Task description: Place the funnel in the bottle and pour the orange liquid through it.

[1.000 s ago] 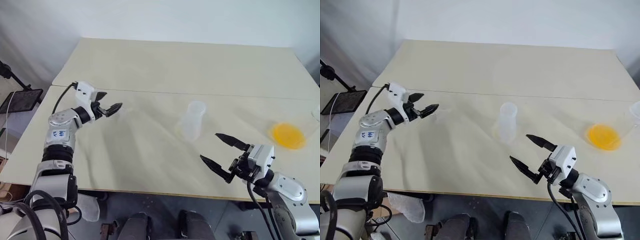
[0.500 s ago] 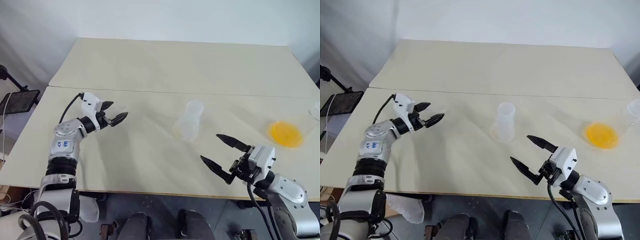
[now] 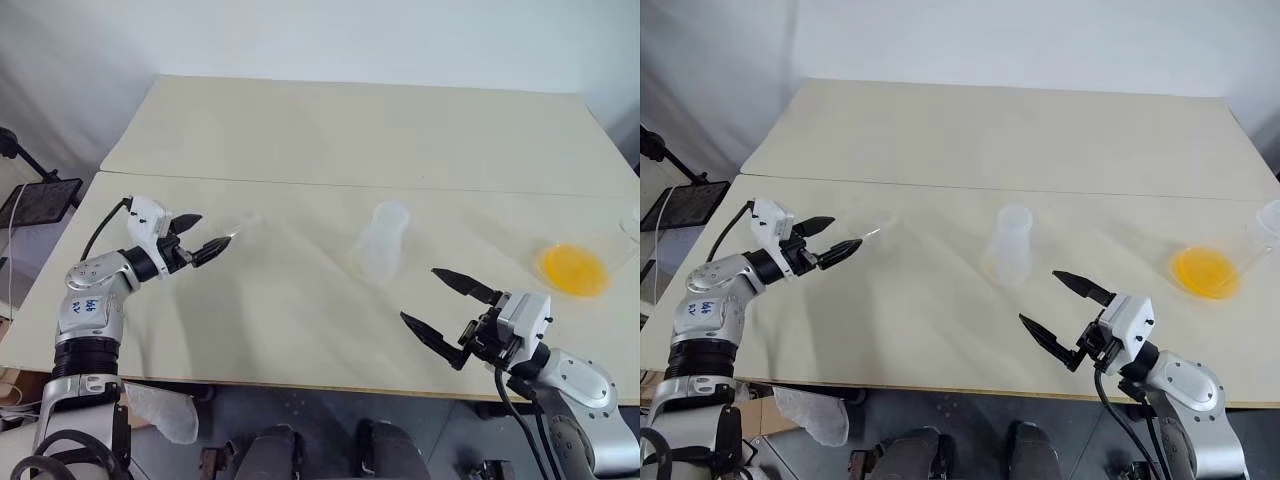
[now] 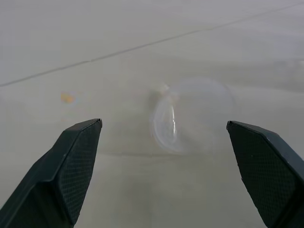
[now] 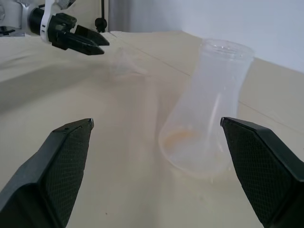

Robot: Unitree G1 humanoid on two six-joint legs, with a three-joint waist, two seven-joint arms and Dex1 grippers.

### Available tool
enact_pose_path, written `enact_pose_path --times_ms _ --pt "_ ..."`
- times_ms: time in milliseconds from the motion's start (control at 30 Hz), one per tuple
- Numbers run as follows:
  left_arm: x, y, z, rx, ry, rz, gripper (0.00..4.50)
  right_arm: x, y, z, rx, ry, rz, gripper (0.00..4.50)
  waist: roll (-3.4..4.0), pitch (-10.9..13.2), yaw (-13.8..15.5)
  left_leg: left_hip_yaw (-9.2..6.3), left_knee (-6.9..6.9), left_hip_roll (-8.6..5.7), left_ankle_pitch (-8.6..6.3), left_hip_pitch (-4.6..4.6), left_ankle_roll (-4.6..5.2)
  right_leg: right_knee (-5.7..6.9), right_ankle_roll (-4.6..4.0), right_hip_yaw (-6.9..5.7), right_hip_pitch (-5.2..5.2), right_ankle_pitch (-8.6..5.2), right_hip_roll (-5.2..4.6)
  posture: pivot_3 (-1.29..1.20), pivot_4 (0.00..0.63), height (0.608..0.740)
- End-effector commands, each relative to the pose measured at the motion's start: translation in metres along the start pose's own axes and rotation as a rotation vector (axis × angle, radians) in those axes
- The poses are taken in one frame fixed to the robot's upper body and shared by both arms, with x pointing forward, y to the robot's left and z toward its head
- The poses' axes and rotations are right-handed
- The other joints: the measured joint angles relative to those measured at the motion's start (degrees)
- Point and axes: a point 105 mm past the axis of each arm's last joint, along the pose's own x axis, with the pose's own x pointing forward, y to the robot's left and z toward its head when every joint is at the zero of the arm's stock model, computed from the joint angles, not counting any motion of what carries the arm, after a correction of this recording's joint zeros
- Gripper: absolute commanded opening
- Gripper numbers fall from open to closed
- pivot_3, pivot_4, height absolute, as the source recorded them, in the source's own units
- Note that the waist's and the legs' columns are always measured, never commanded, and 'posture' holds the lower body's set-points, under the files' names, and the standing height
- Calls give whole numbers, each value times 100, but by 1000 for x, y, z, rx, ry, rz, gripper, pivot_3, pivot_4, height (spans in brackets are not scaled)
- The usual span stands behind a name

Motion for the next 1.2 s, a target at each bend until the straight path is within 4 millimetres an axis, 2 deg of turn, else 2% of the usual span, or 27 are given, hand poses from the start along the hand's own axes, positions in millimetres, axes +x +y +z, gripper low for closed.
enact_pose_path --times_ms 33,233,300,400,500,633,1000,1033,1200 --pt "-7 -9 16 24 -38 -35 4477 -3 -2 13 -41 -24 -12 4500 0 0 -2 -1 -2 1 0 0 0 0 0 1 -2 0 -1 0 150 740" --pt "2 -3 6 13 -24 33 4477 -1 0 11 -35 -24 -10 4500 1 0 9 0 -1 5 0 1 -1 -1 -1 2 0 -1 1 0 150 740" --pt "18 2 4 23 -20 77 4477 1 -2 12 -38 -30 -8 4500 1 0 19 0 -1 4 0 1 -1 -1 -1 0 0 -1 2 0 150 740" --pt "31 7 3 14 -22 102 4477 1 -5 14 -44 -33 -10 4500 -1 0 25 2 1 -4 1 0 1 0 -1 -7 0 0 12 0 150 740" --pt "45 3 1 -1 -15 81 4477 0 -6 14 -50 -30 -13 4500 -1 0 15 5 -4 -7 1 -1 2 2 0 -13 -4 0 15 0 150 740" --pt "49 1 0 -4 -8 51 3649 -2 -5 15 -52 -30 -26 4500 -1 0 -1 11 -11 -9 1 -1 3 3 0 -40 -9 0 20 0 150 740" --pt "40 7 5 -8 -13 32 200 -12 -5 23 -82 -38 -46 4500 -1 0 19 12 -6 -6 2 -1 4 2 1 -38 -6 0 18 0 150 740" --pt "40 6 5 -11 -17 24 26 -12 -4 25 -85 -41 -38 4500 -1 0 20 11 -6 -7 2 -1 4 2 1 -38 -6 0 16 0 150 740" --pt "38 1 17 -30 -81 -29 26 -12 1 32 -92 -52 -2 4500 -1 0 14 10 -6 -6 2 -1 4 2 1 -35 -5 0 16 0 150 740"
